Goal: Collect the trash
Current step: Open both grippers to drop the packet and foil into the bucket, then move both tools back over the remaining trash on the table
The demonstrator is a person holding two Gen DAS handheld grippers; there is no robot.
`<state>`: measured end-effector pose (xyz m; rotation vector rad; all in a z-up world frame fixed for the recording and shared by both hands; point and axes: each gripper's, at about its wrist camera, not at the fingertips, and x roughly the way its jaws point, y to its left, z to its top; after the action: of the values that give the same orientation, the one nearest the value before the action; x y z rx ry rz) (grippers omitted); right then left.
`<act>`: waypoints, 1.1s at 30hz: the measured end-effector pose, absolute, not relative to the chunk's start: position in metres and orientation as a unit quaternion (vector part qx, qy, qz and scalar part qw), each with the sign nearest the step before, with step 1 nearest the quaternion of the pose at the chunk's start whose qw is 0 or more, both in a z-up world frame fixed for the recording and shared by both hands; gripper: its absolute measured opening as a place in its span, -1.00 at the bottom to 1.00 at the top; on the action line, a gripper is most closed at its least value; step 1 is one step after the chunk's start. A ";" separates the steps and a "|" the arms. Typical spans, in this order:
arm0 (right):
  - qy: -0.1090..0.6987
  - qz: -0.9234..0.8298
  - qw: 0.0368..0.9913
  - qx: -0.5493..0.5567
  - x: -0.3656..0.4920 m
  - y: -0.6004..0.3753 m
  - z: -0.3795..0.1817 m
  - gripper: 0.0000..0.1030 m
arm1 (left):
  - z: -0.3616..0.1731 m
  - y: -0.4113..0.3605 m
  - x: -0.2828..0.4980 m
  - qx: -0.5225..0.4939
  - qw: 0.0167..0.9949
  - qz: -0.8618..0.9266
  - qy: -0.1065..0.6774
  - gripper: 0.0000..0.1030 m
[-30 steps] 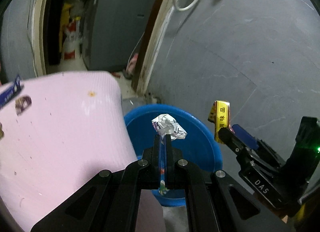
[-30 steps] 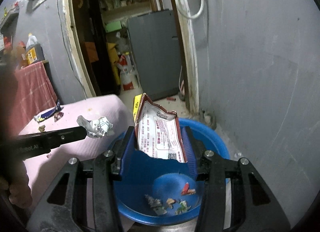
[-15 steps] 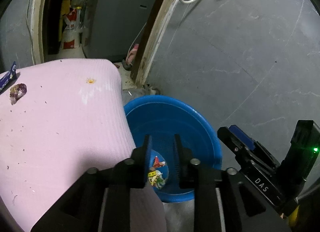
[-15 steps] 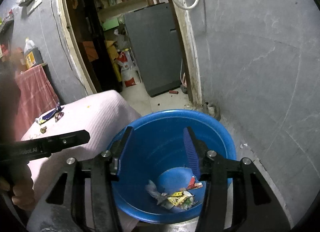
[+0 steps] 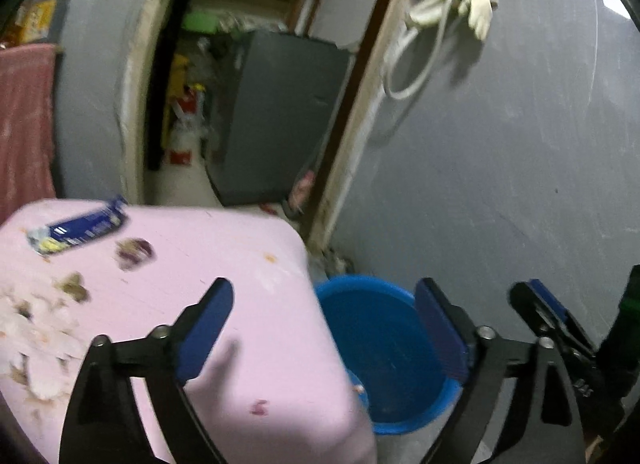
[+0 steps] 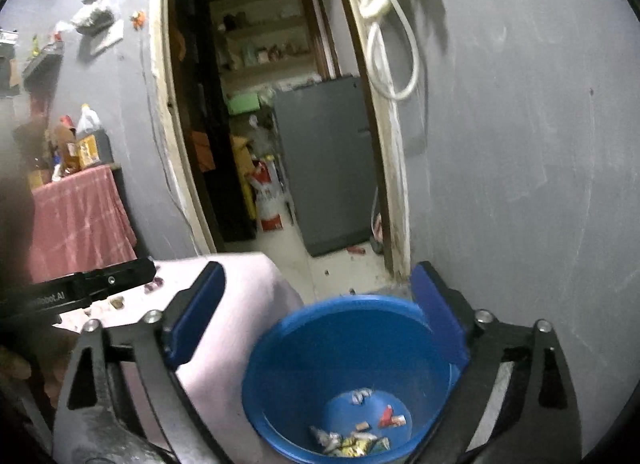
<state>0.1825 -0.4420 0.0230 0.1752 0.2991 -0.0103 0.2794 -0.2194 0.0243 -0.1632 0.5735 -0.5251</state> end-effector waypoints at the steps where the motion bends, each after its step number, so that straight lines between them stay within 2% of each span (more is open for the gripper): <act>1: 0.141 -0.003 0.986 0.085 0.181 -0.438 0.027 0.95 | 0.029 -0.213 0.278 -0.080 0.926 -0.248 0.272 0.85; 15: 0.079 0.045 0.994 0.055 0.174 -0.377 0.067 1.00 | 0.055 -0.117 0.245 -0.095 0.961 -0.152 0.209 0.96; 24: 0.078 0.089 0.992 0.044 0.192 -0.327 0.068 1.00 | 0.056 -0.047 0.238 -0.086 0.976 -0.084 0.181 0.96; 33: 0.082 0.133 0.988 0.017 0.223 -0.276 0.063 1.00 | 0.048 0.006 0.256 -0.091 0.978 -0.038 0.184 0.96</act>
<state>0.2230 -0.2758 0.0626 0.0340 0.1654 0.2664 0.2564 0.0062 0.0481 -0.1830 0.3717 -0.0772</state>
